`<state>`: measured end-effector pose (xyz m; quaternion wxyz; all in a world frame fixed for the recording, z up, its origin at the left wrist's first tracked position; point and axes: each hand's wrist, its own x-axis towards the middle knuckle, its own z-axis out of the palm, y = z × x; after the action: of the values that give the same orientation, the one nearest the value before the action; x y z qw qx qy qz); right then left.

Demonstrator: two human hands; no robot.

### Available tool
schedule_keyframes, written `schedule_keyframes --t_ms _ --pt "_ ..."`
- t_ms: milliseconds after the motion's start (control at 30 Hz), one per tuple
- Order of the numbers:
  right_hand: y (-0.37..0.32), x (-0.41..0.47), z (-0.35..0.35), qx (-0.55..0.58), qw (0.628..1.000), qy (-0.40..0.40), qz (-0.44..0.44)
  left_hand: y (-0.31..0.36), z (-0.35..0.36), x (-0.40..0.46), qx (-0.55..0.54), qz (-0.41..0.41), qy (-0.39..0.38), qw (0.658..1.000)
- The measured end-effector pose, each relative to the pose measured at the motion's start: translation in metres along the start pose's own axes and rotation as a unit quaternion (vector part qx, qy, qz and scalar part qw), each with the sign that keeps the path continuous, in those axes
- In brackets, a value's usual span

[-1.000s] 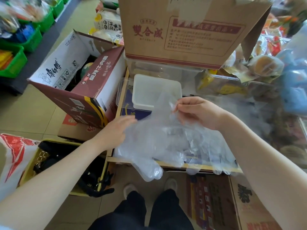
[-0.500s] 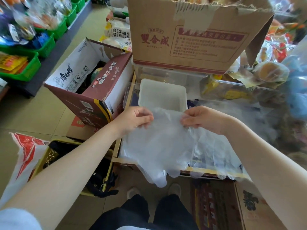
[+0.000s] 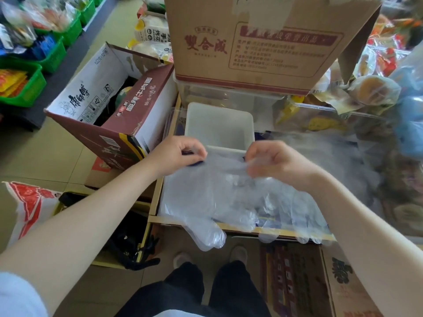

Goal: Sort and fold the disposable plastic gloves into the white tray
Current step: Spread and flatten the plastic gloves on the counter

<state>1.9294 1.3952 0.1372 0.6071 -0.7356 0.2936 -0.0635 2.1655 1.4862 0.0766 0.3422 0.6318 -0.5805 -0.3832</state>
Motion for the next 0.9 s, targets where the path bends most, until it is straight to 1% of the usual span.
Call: schedule_keyframes --t_ms 67,133,200,267,300,367,433,500,533,567,633,667,700,733,800,833,867,900 --pt "0.018 0.007 0.021 -0.095 0.992 -0.069 0.035 -0.022 0.004 -0.012 0.06 0.011 -0.026 0.998" --pt "0.042 0.013 0.045 -0.158 0.977 -0.128 0.068 -0.043 0.008 -0.023 0.094 -0.002 -0.053 0.994" --pt "0.061 0.016 0.062 -0.164 0.964 -0.184 0.095 -0.059 0.011 -0.033 0.123 -0.02 -0.075 0.989" --pt "0.07 0.018 0.073 -0.12 0.963 -0.207 0.123 -0.07 0.014 -0.041 0.155 -0.022 -0.094 0.983" --pt "0.072 0.02 0.075 -0.091 0.967 -0.196 0.132 -0.076 0.015 -0.044 0.165 -0.021 -0.104 0.98" --pt "0.075 0.028 0.076 -0.067 0.978 -0.135 0.142 -0.085 0.015 -0.05 0.175 -0.022 -0.116 0.977" --pt "0.083 0.038 0.078 -0.127 0.984 -0.044 0.116 -0.093 0.016 -0.054 0.176 -0.027 -0.122 0.976" --pt "0.091 0.051 0.079 -0.224 0.972 0.013 0.069 -0.101 0.019 -0.057 0.186 -0.02 -0.118 0.975" --pt "0.094 0.058 0.079 -0.267 0.962 0.013 0.049 -0.105 0.02 -0.058 0.194 -0.011 -0.12 0.974" --pt "0.097 0.064 0.081 -0.304 0.952 -0.006 0.035 -0.107 0.022 -0.06 0.208 -0.004 -0.129 0.969" --pt "0.103 0.076 0.085 -0.387 0.92 -0.063 0.023 -0.107 0.025 -0.066 0.256 -0.003 -0.159 0.954" --pt "0.104 0.082 0.089 -0.425 0.901 -0.08 0.016 -0.106 0.026 -0.071 0.26 0.002 -0.152 0.954" --pt "0.105 0.088 0.092 -0.452 0.888 -0.087 0.008 -0.103 0.027 -0.078 0.245 0.003 -0.123 0.962" --pt "0.106 0.094 0.095 -0.469 0.879 -0.086 0.003 -0.099 0.029 -0.087 0.219 -0.008 -0.073 0.973" --pt "0.105 0.108 0.098 -0.489 0.869 -0.073 0.01 -0.086 0.037 -0.107 0.155 -0.057 0.065 0.984" --pt "0.105 0.115 0.098 -0.503 0.861 -0.067 0.016 -0.077 0.043 -0.117 0.109 -0.108 0.128 0.98" --pt "0.105 0.121 0.097 -0.521 0.851 -0.065 0.021 -0.068 0.051 -0.123 0.046 -0.186 0.172 0.966" --pt "0.105 0.126 0.096 -0.541 0.838 -0.064 0.024 -0.06 0.059 -0.128 -0.028 -0.283 0.184 0.941"
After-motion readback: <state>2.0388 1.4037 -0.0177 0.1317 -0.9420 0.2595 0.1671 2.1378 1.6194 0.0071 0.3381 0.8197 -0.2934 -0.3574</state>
